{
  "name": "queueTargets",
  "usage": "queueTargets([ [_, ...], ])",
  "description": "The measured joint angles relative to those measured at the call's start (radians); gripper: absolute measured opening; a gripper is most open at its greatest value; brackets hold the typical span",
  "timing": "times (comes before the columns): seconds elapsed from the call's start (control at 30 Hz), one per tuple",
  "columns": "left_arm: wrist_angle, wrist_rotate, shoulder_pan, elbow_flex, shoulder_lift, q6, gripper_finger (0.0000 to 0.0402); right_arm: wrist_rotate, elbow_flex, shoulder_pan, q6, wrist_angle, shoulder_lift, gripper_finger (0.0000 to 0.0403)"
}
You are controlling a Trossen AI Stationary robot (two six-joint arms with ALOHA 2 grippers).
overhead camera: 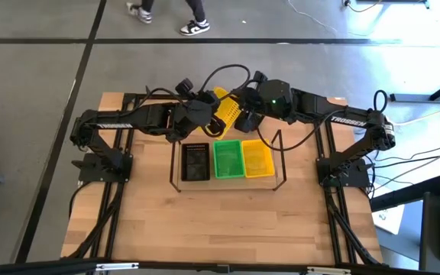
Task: Stack baskets on shelf by color
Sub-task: Stack the yellow bin on top of the yellow bin on the shelf
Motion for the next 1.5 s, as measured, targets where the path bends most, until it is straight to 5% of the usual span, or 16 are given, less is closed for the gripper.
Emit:
queueTargets([
  [0.77, -0.006, 0.006, -0.140, -0.001, -0.047, -0.088, 0.0073, 0.064, 0.000, 0.001, -0.005, -0.051, 0.000, 0.0000],
  [1.0, -0.008, -0.133, -0.218, -0.001, -0.067, -0.072, 0.0073, 0.065, 0.000, 0.002, -0.030, -0.082, -0.003, 0.0000],
  [1.17, -0.017, -0.189, -0.268, 0.000, -0.103, -0.055, 0.0073, 0.061, 0.047, 0.001, -0.018, -0.296, -0.030, 0.0000],
  [1.5, -0.031, -0.216, -0.307, -0.001, -0.152, -0.058, 0.0073, -0.295, 0.212, -0.036, 0.083, -0.818, -0.043, 0.0000],
])
